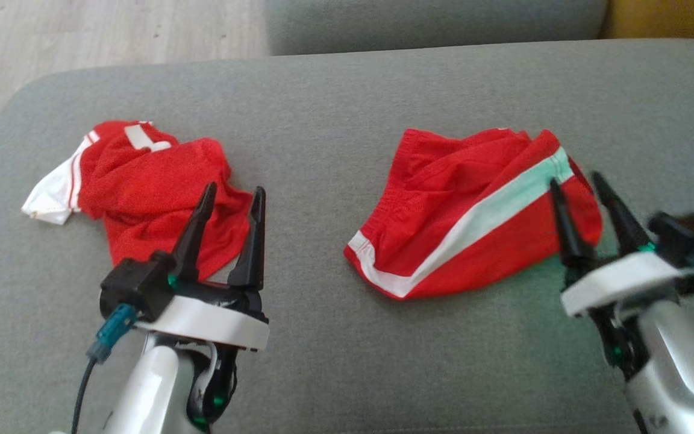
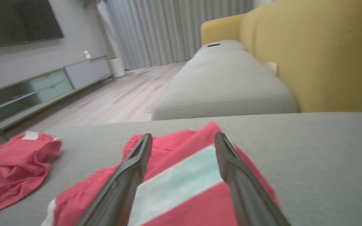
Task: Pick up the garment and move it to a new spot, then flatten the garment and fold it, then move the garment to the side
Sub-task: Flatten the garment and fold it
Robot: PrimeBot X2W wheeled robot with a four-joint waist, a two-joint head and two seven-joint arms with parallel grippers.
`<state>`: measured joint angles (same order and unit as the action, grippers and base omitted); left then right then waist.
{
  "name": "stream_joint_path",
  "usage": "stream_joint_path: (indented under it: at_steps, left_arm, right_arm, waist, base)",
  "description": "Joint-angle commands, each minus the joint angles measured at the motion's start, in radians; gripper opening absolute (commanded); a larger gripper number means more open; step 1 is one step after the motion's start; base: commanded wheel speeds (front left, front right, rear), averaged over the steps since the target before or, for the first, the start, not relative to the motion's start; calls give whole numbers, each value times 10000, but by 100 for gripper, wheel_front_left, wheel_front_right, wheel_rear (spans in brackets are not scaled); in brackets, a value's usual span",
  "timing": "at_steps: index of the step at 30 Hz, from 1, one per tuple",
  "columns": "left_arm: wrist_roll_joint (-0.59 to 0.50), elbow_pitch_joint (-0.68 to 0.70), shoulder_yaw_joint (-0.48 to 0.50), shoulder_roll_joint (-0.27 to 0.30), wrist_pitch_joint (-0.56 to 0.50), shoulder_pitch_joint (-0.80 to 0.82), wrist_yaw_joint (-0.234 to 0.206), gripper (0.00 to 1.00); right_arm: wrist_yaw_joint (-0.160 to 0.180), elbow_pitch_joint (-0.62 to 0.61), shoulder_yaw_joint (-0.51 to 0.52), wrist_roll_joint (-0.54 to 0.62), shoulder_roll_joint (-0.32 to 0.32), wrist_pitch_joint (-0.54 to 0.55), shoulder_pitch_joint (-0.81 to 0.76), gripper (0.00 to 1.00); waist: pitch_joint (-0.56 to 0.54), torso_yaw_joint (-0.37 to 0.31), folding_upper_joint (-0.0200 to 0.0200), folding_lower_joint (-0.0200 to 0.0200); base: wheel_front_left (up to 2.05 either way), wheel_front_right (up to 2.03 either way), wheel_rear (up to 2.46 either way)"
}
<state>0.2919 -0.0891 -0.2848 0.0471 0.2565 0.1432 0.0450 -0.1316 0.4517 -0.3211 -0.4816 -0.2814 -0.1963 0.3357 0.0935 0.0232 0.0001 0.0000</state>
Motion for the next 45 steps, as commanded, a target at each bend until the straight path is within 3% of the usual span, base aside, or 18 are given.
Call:
stream_joint_path:
  at_steps: [1,6,13,20,28,45]
  left_arm:
    - [-40,431,324,31,53,153,9,100]
    - [-15,451,247,31,53,107,78,100]
    - [-19,220,135,31,53,23,202,100]
    - [-58,-306,-148,31,53,146,403,100]
    - [-222,-2431,-1456,85,53,1119,822,100]
    - [402,-5624,-3516,725,53,3741,855,100]
  right_arm:
    - [9,-432,495,263,282,-208,-303,100]
    - [9,-732,2187,1057,1193,-349,-1383,100]
    - [9,-1064,2765,1611,1951,-227,-2044,100]
    - [9,-1434,2947,1772,2081,47,-1866,100]
    - [9,-1733,2912,1827,2141,190,-1746,100]
    - [9,-1697,2793,1800,2207,70,-1382,100]
  waist:
    - [-22,-144,-1,0]
    - [4,-370,-1,0]
    - [61,-533,-1,0]
    - [267,-558,-1,0]
    - [880,-781,-1,0]
    - [1587,-1216,-1,0]
  base:
    - [0,0,0]
    - [0,0,0]
    - [0,0,0]
    - [0,0,0]
    - [0,0,0]
    - [0,0,0]
